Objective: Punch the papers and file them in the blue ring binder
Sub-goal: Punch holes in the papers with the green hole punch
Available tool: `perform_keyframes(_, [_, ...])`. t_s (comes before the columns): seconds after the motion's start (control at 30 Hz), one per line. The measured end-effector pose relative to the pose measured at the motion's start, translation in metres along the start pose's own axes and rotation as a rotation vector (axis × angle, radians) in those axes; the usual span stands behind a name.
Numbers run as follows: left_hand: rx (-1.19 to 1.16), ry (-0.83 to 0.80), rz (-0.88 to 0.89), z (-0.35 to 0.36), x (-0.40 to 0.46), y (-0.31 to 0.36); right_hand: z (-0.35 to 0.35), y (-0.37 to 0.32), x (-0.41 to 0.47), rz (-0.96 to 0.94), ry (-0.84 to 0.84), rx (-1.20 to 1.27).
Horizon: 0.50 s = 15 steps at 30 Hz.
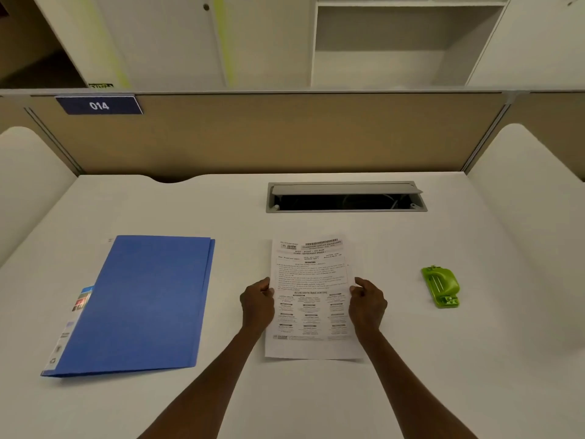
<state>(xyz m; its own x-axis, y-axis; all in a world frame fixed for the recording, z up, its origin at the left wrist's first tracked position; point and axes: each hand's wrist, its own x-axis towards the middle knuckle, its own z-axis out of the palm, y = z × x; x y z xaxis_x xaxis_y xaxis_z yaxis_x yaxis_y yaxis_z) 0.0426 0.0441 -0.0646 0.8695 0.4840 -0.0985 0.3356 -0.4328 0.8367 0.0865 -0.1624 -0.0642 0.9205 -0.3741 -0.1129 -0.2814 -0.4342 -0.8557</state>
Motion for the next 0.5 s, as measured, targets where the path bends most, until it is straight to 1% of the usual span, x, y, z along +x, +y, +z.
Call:
perform_keyframes(0.13, [0.031, -0.009, -0.004, 0.003, 0.006, -0.001, 0.002, 0.002, 0.003, -0.032, 0.005, -0.057])
perform_keyframes(0.23, [0.102, -0.023, 0.012, 0.002, 0.006, 0.005, 0.002, 0.005, 0.006, -0.057, -0.013, -0.112])
perform_keyframes(0.33, [0.135, -0.02, 0.024, 0.002, 0.004, 0.004, 0.003, 0.01, 0.008, -0.021, -0.044, -0.107])
perform_keyframes(0.5, [0.151, -0.018, -0.023, 0.002, 0.0, 0.008, 0.003, 0.01, 0.012, -0.016, -0.078, -0.132])
